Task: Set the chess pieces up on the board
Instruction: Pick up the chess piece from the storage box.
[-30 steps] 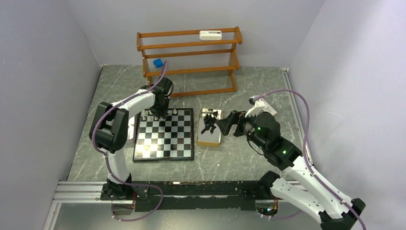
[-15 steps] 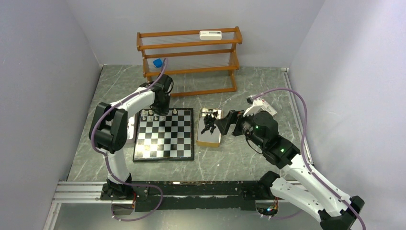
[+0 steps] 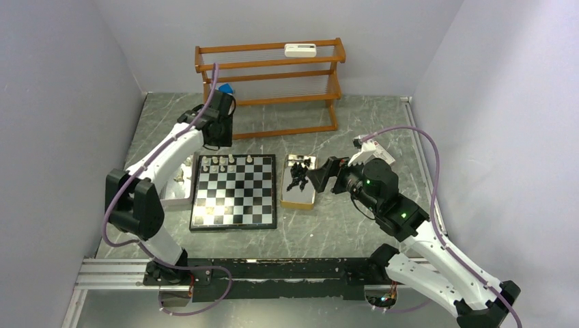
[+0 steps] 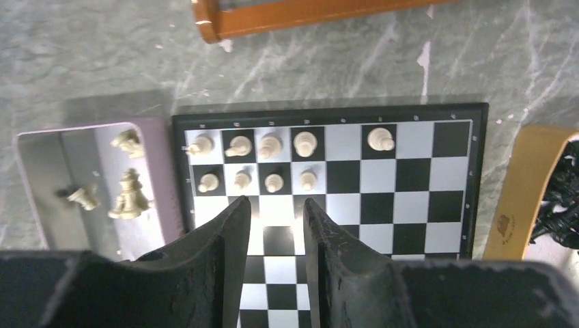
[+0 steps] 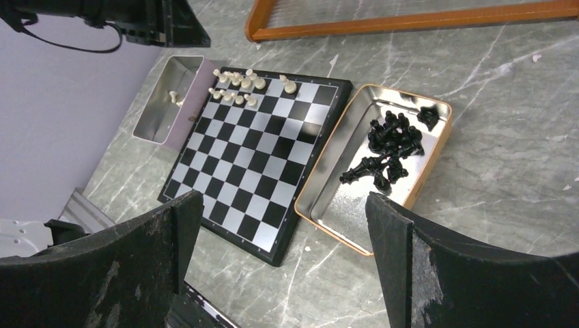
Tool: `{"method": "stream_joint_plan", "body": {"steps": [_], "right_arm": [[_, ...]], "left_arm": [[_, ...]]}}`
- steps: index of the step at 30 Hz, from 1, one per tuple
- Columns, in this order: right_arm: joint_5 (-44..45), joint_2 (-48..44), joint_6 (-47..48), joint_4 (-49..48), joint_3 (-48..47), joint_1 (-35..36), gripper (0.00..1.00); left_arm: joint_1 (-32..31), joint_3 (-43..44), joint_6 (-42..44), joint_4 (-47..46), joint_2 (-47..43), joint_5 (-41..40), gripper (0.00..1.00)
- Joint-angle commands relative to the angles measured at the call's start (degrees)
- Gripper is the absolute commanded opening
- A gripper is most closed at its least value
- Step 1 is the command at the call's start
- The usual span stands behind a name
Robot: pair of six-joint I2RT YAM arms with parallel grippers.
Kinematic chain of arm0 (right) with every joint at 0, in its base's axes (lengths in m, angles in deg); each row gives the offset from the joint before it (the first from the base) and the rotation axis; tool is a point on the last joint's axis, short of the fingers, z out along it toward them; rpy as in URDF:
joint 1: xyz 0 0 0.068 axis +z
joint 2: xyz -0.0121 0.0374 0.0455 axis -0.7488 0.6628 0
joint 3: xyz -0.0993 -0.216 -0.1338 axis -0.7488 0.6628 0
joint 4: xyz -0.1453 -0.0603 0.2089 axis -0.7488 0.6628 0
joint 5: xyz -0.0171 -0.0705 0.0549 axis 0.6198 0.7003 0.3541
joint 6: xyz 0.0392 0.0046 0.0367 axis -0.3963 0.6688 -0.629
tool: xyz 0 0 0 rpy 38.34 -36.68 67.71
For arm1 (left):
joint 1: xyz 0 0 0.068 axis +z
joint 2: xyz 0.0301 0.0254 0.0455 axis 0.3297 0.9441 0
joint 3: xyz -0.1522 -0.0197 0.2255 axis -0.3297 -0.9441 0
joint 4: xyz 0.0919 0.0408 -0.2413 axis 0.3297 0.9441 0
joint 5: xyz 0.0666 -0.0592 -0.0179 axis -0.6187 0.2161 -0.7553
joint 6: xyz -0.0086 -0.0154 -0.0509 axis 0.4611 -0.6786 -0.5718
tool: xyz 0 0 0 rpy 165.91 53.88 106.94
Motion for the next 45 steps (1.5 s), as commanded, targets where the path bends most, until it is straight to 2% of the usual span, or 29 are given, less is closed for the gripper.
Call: {"method": "stream_joint_plan", "body": {"steps": [1,9,15,21,30,45], "right_arm": [[-0.19,-0.47,0.72,-2.16,-1.5,0.23,0.94],[-0.55,-1.36,1.52,-1.76,-0.24,0.25,0.94],[-0.59,-1.25,2.14,-1.48,-0.39,0.19,0.94],[-0.9,-0.99,2.77,-0.89,-0.72,0.22,0.94],[-1.27,-1.57,2.52,-1.96,0.13,0.21,0.95],[-0.99,-2.08,2.52,-2.04,0.4,0.23,0.95]], "left_arm": [[4.67,0.08,0.07,2.13,-2.58,-2.6,0.39],[19.62,-5.81,0.87,-0.38,-5.99,0.84,0.36],[26.6,-7.36,1.39,-2.65,-3.45,3.48,0.35],[27.42,-9.93,1.35,-4.27,1.12,6.57,0.35],[27.47,-12.24,1.93,-5.21,5.68,6.42,0.35],[27.51,-13.87,2.34,-4.91,7.82,6.25,0.3]]}}
